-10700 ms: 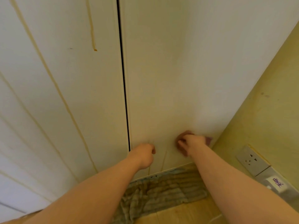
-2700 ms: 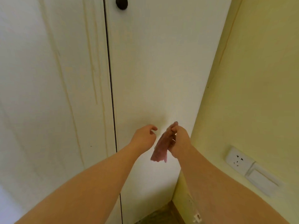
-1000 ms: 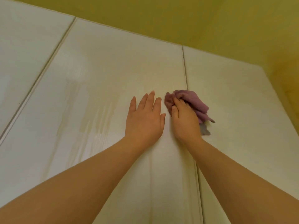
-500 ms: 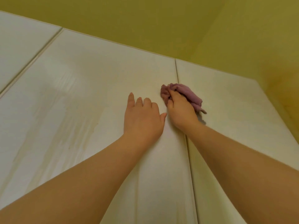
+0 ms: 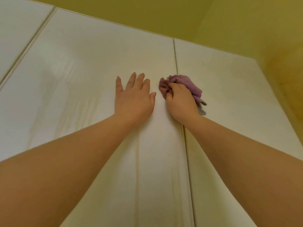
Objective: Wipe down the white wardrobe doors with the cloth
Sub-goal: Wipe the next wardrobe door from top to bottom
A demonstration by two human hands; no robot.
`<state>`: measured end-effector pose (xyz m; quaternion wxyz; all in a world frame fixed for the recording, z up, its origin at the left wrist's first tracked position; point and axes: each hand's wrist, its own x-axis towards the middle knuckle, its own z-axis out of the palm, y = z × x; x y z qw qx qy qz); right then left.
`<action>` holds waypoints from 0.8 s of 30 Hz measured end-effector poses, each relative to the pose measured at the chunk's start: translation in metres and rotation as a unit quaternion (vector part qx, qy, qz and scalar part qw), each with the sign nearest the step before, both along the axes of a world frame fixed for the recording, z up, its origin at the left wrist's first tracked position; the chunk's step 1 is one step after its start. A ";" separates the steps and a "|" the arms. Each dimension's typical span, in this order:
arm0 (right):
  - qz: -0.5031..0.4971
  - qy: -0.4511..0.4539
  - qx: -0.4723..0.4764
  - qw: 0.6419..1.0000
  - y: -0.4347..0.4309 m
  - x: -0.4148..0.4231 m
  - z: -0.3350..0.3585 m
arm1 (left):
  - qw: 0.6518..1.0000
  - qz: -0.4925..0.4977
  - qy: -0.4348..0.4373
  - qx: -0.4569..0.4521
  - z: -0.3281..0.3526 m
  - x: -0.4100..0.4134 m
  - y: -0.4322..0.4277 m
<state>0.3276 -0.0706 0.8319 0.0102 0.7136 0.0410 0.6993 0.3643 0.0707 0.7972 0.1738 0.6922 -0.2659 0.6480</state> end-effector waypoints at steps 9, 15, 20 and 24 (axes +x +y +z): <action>-0.100 0.023 0.023 0.994 0.006 -0.025 -0.083 | 1.000 -0.004 0.027 0.008 -0.047 -0.001 0.011; -0.004 0.032 0.079 0.996 0.011 -0.011 -0.061 | 0.994 0.058 0.076 0.046 -0.075 0.011 0.021; 0.042 0.086 -0.048 0.994 0.014 -0.009 -0.100 | 0.993 0.077 0.073 0.055 -0.082 0.015 0.021; 0.109 0.062 0.033 0.991 0.013 -0.010 -0.081 | 0.990 0.089 0.078 0.078 -0.078 0.009 0.026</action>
